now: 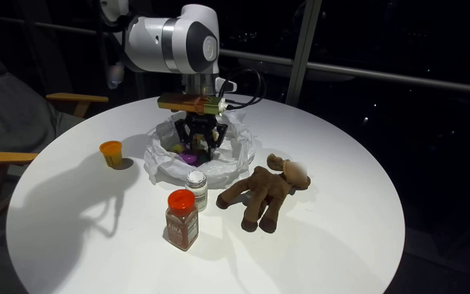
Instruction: Pick up all the objects from plastic bag and put it on the table.
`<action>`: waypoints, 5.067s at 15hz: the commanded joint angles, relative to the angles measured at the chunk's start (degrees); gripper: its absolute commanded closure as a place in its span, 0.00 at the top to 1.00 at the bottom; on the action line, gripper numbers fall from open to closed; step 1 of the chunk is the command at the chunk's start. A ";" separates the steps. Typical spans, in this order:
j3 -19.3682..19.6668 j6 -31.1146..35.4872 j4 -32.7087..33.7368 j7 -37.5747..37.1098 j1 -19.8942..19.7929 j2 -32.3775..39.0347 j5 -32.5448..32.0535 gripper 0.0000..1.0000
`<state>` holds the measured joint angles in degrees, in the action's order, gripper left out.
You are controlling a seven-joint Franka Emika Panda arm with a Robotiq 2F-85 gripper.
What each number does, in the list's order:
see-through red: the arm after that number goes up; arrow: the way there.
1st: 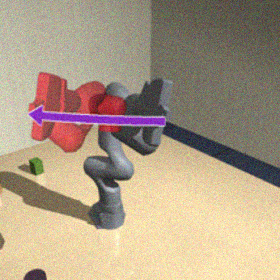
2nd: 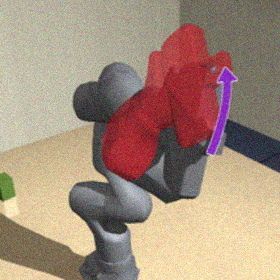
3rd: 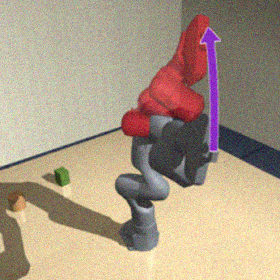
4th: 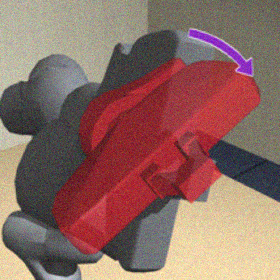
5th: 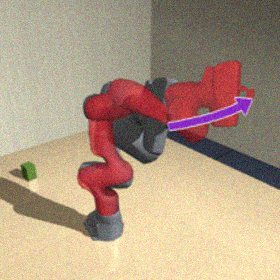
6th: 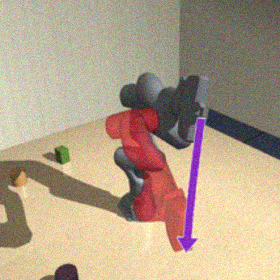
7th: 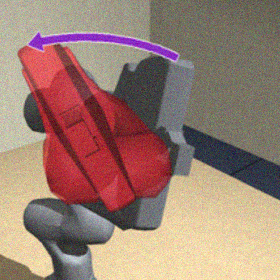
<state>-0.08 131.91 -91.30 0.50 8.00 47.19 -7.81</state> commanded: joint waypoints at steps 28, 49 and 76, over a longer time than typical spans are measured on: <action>-6.16 14.99 -45.70 -12.20 1.99 -33.18 0.21 0.24; -3.28 16.24 -38.27 -12.49 3.80 -30.65 -0.89 1.00; -6.26 8.38 7.55 30.91 1.10 4.02 -11.01 1.00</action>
<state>-6.42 141.58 -93.81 28.59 8.87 44.30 -16.18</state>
